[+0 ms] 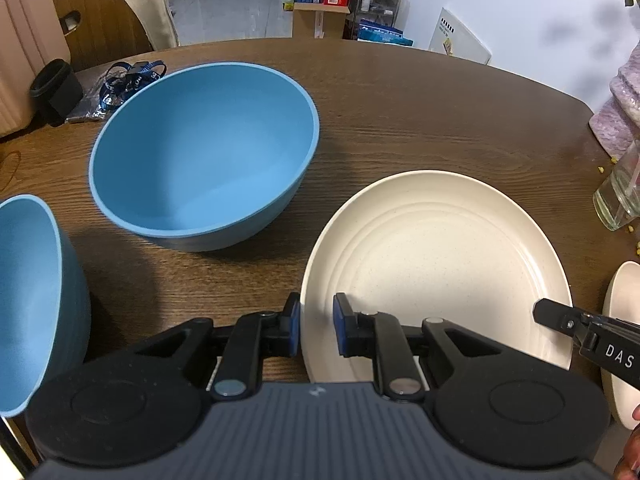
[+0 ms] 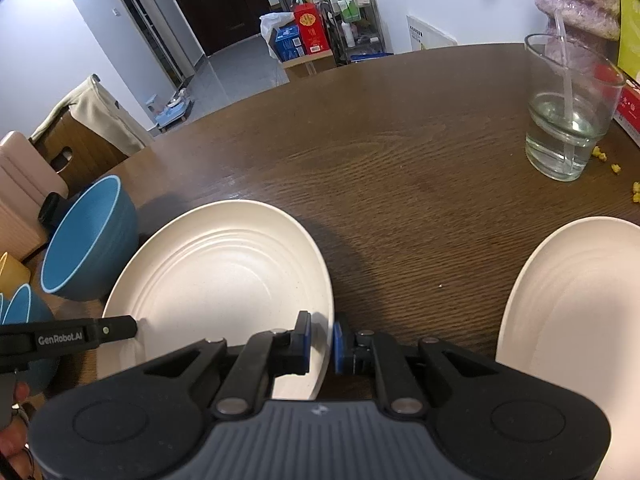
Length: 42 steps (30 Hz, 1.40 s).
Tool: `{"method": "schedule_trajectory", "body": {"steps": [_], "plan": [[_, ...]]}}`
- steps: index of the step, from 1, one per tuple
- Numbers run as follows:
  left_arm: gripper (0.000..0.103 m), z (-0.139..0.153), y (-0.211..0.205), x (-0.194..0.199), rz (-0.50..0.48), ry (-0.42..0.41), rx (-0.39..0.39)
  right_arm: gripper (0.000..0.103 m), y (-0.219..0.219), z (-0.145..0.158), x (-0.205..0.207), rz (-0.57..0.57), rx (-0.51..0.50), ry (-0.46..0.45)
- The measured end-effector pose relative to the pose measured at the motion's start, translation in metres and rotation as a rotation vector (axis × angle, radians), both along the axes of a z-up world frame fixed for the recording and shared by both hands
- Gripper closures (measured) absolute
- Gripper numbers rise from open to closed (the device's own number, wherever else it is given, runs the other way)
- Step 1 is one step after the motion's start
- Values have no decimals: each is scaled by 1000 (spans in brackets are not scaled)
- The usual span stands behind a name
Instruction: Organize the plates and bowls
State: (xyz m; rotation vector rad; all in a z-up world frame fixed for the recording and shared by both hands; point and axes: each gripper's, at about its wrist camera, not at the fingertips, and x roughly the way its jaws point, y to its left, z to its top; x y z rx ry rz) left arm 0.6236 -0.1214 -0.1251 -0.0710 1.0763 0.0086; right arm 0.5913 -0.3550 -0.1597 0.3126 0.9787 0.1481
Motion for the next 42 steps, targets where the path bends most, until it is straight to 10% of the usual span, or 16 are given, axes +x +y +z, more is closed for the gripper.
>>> {"method": "schedule_trajectory", "body": {"steps": [42], "plan": [[85, 47, 68, -168, 61, -42, -24, 93, 64, 52, -145, 74, -10, -65]]}}
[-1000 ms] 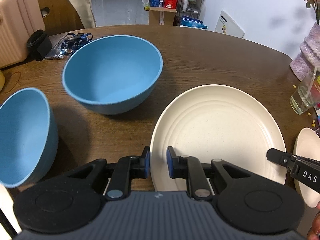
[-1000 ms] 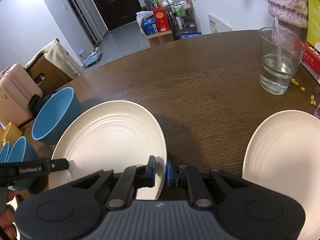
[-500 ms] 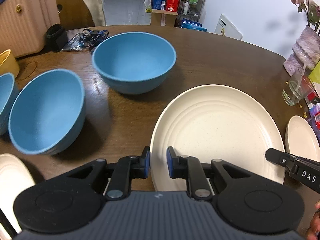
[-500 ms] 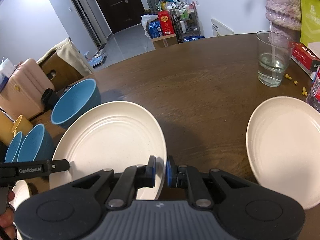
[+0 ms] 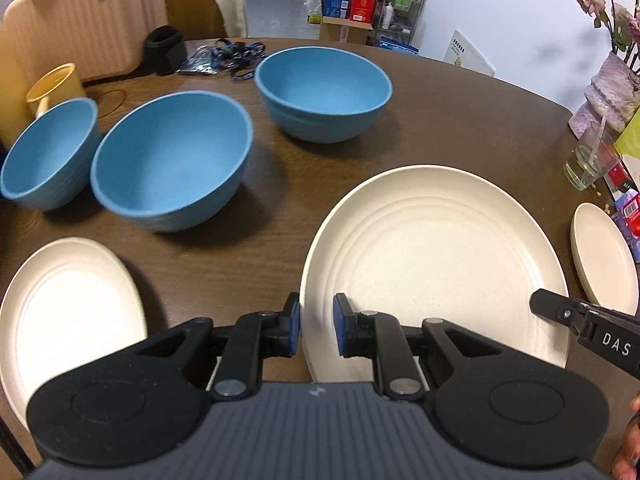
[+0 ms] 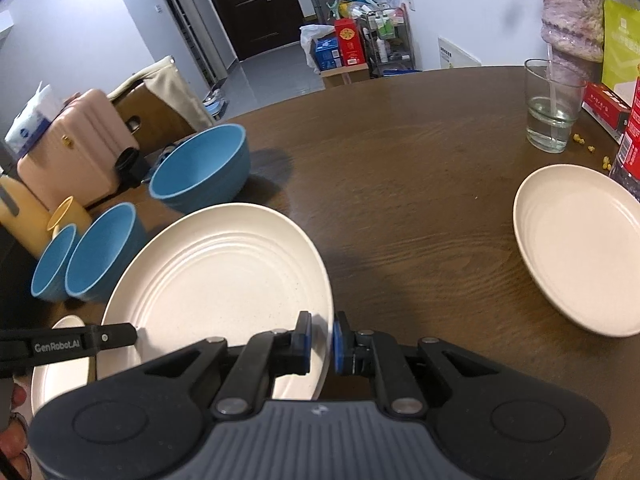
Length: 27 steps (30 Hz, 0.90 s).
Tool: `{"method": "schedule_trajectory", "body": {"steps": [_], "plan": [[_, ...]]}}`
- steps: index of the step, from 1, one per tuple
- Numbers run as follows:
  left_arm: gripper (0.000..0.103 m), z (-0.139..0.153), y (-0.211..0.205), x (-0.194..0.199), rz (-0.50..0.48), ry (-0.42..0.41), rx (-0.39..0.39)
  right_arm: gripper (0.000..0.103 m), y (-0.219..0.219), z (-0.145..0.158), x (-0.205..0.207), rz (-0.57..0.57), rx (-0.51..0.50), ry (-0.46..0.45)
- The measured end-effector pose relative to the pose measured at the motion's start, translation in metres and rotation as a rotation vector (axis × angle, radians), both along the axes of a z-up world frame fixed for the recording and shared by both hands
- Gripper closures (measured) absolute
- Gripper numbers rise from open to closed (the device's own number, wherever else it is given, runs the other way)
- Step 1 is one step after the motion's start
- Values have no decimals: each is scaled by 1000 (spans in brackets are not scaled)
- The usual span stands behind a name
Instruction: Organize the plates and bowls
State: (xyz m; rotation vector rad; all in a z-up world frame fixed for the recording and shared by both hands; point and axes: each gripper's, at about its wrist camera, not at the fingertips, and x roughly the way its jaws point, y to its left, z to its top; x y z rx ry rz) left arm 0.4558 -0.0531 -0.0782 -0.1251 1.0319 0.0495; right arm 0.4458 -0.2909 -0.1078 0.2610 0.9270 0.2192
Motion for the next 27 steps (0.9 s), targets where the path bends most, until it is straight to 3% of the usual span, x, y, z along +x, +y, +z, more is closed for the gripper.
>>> {"method": "schedule_trajectory", "body": {"steps": [11, 27], "plan": [[85, 3, 36, -44, 54, 5, -12, 93, 36, 5, -28, 55, -12, 5], [85, 5, 119, -84, 166, 2, -16, 93, 129, 13, -47, 169, -28, 6]]}}
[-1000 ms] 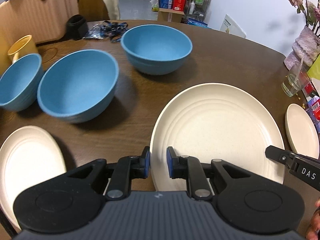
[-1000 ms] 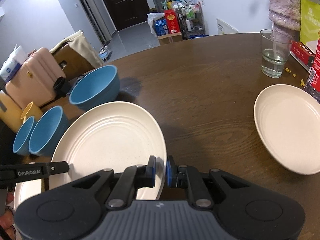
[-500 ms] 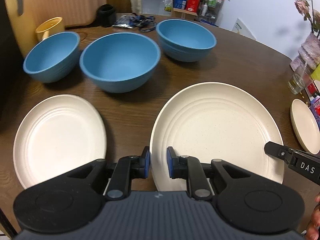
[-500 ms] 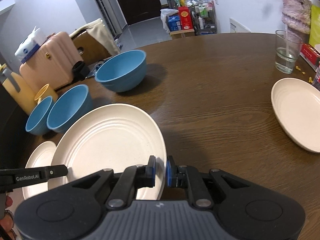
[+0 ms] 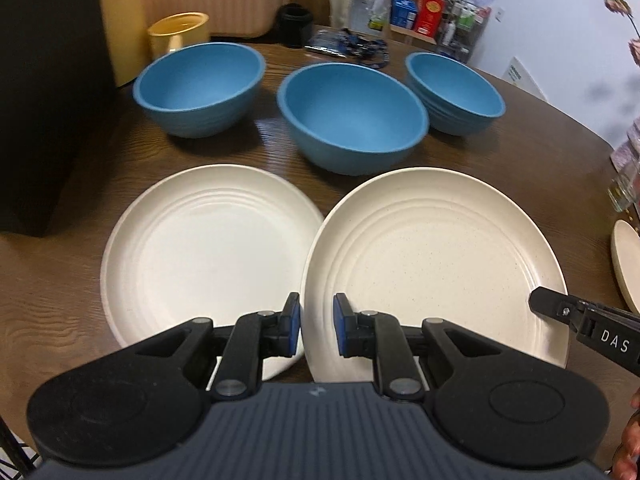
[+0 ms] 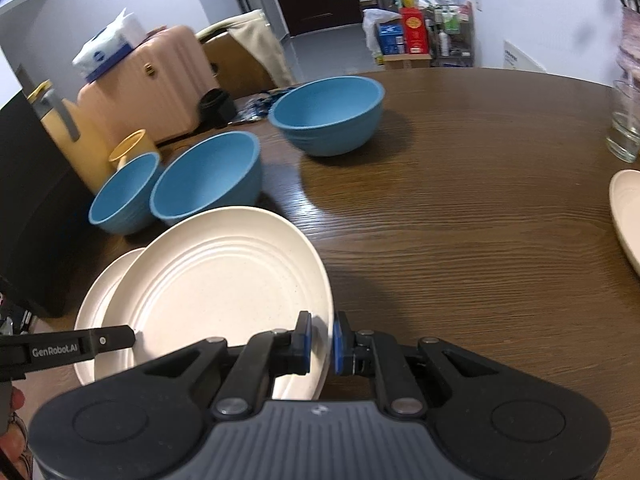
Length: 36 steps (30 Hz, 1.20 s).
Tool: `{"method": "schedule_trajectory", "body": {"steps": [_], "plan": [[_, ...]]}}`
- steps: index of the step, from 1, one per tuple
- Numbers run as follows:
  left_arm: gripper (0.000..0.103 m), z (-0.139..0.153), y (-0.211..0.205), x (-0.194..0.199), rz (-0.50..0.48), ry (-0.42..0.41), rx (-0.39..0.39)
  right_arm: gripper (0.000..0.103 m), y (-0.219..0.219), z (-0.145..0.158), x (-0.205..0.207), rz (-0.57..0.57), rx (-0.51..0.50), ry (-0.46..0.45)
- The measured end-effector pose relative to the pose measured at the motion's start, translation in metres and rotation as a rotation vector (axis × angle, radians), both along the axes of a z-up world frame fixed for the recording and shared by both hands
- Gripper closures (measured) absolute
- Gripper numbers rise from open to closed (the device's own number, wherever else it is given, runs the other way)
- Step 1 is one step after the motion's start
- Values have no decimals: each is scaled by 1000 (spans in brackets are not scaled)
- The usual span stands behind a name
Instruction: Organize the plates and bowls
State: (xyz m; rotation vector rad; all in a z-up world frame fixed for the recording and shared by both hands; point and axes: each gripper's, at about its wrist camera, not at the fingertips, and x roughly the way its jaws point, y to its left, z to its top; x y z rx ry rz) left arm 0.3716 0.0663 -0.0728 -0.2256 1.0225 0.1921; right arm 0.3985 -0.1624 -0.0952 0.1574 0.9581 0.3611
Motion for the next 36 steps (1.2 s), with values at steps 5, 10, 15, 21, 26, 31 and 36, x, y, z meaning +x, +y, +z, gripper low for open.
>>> {"method": "schedule_trajectory", "body": {"steps": [5, 10, 15, 21, 26, 31, 36], "plan": [[85, 0, 31, -8, 36, 1, 4, 93, 29, 1, -2, 34, -1, 1], [85, -3, 56, -15, 64, 2, 15, 93, 60, -2, -3, 63, 2, 5], [85, -6, 79, -17, 89, 5, 29, 93, 84, -4, -3, 89, 0, 6], [85, -11, 102, -14, 114, 10, 51, 93, 117, -8, 2, 117, -11, 4], [85, -14, 118, -12, 128, 10, 77, 92, 135, -15, 3, 138, -9, 5], [85, -20, 130, -9, 131, 5, 96, 92, 153, -21, 6, 153, -23, -2], [85, -26, 137, -8, 129, 2, 111, 92, 167, -24, 8, 166, -46, -17]]}}
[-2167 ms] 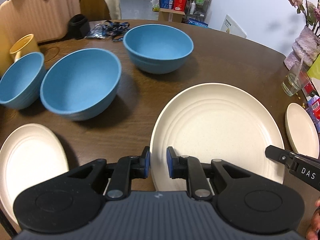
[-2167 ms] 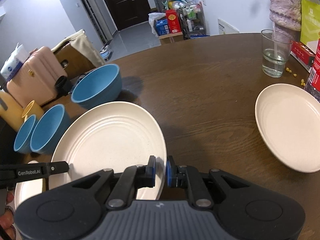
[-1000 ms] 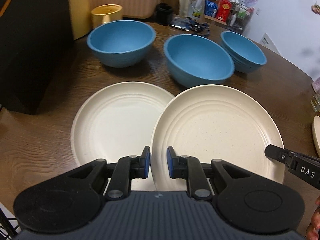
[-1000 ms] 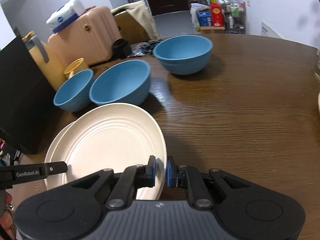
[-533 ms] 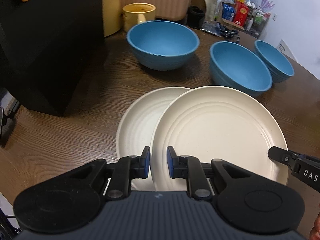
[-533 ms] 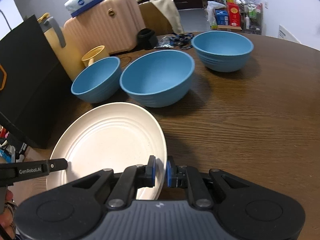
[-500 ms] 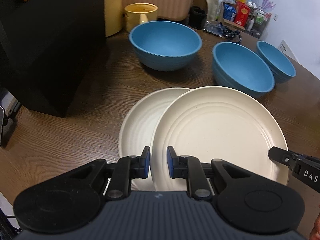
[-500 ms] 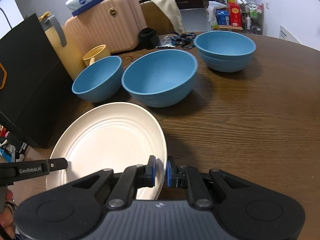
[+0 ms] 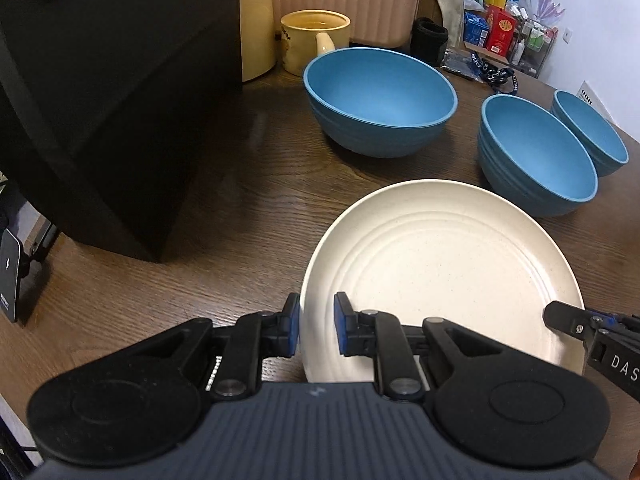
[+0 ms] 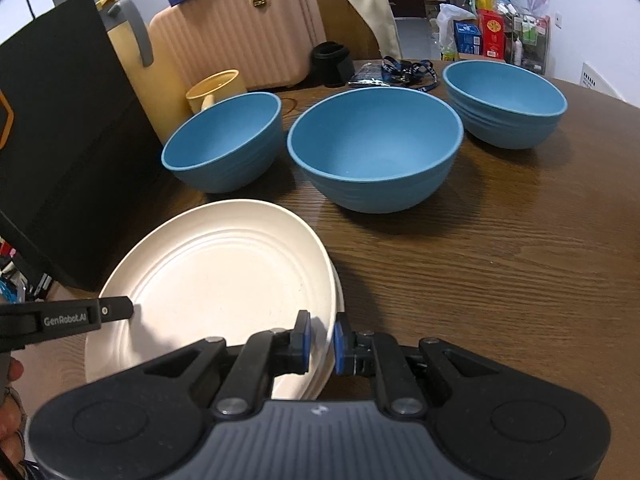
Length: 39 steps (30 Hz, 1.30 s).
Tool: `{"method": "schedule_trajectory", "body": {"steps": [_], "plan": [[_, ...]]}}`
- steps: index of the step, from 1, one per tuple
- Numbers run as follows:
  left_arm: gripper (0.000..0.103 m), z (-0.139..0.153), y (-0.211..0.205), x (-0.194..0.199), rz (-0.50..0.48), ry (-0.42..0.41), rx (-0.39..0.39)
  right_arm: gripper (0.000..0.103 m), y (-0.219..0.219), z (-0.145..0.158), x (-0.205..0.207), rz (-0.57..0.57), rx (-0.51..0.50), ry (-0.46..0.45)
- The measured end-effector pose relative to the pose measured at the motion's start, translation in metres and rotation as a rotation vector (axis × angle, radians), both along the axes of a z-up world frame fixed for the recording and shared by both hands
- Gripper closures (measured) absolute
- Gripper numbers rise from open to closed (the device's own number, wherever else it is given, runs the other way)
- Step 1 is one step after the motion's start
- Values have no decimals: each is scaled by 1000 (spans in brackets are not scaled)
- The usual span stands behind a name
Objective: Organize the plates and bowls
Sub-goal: 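Lower both held cream plates onto the plate stacks and open both grippers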
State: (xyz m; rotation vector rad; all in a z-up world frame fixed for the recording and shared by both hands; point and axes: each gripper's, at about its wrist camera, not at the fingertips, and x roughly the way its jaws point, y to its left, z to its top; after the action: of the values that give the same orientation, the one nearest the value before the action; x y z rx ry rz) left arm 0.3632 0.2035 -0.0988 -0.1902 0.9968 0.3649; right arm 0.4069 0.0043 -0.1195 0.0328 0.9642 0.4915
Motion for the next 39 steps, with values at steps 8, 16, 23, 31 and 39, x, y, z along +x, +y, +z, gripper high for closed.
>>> {"method": "schedule_trajectory", "body": {"steps": [8, 16, 23, 31, 39], "plan": [[84, -8, 4, 3, -13, 3, 12, 91, 8, -4, -3, 8, -35, -29], [84, -13, 1, 8, -33, 2, 26, 91, 8, -7, -4, -11, -43, -46], [83, -18, 1, 10, -28, 2, 34, 91, 11, -9, -6, -24, -54, -72], [83, -19, 2, 14, -34, 6, 38, 91, 9, -10, -6, -38, -36, -74], [75, -19, 0, 16, -42, 13, 45, 85, 3, -8, -5, -54, -20, -67]]}}
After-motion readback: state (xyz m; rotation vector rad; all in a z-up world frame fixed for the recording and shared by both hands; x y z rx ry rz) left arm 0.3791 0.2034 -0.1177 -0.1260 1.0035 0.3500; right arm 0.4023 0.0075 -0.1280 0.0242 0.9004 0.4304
